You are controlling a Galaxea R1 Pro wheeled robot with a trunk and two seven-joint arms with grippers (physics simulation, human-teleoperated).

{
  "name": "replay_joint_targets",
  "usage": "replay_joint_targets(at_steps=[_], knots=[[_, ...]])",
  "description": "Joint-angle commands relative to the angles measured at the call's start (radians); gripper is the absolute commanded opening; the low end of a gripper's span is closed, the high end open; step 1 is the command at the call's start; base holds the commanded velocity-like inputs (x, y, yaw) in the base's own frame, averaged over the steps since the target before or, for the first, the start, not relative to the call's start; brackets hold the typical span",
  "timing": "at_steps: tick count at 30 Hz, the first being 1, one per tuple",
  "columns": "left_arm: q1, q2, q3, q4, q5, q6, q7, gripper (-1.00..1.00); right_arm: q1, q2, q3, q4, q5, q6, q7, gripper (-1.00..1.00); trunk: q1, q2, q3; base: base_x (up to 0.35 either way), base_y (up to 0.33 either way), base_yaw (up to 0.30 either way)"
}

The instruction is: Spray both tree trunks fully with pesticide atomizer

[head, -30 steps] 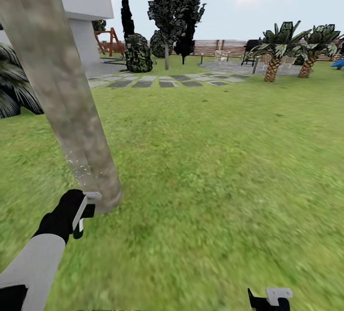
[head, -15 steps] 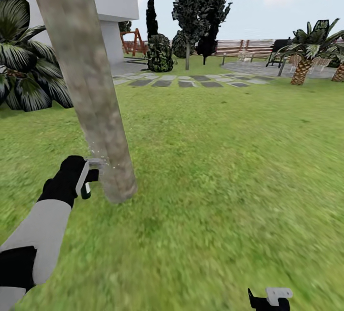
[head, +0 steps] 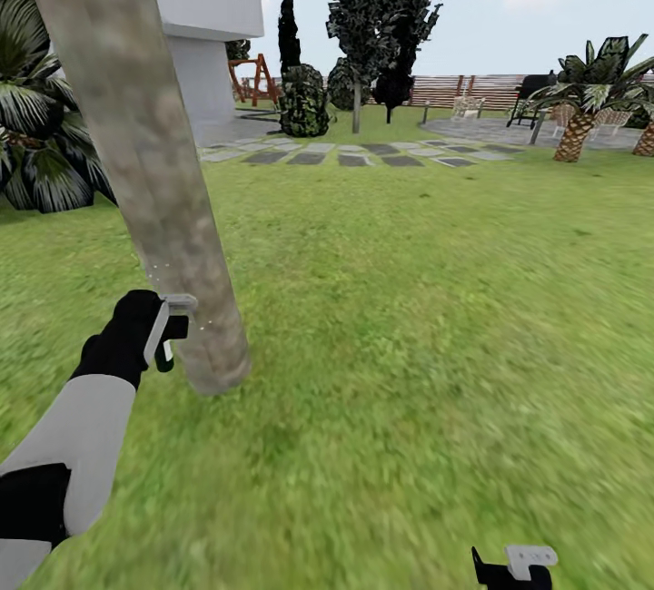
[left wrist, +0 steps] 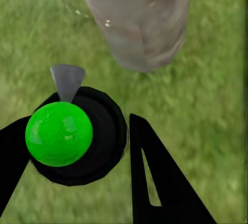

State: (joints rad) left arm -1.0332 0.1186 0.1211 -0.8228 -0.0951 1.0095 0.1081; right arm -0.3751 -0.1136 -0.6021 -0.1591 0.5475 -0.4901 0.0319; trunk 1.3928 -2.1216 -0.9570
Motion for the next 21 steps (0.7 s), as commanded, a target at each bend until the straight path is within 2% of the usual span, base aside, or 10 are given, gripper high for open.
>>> replay_joint_targets(at_steps=[1, 14, 21], knots=[[-0.001, -0.001, 0.002, -0.001, -0.011, 0.004, -0.005, -1.00, -0.001, 0.000, -0.008, 0.001, 0.006, -0.004, 0.003, 1.00, 0.000, 0.000, -0.001, 0.111, -0.248, 0.000], [0.000, 0.001, 0.002, -0.001, -0.012, 0.004, -0.005, -1.00, -0.001, 0.000, -0.008, 0.001, 0.006, -0.004, 0.004, 1.00, 0.000, 0.000, -0.001, 0.012, -0.271, 0.000], [0.004, 0.009, 0.000, 0.006, -0.015, 0.004, -0.004, -1.00, -0.001, 0.002, -0.008, 0.001, 0.006, -0.004, 0.003, 1.00, 0.000, 0.000, -0.001, 0.071, -0.268, 0.232]])
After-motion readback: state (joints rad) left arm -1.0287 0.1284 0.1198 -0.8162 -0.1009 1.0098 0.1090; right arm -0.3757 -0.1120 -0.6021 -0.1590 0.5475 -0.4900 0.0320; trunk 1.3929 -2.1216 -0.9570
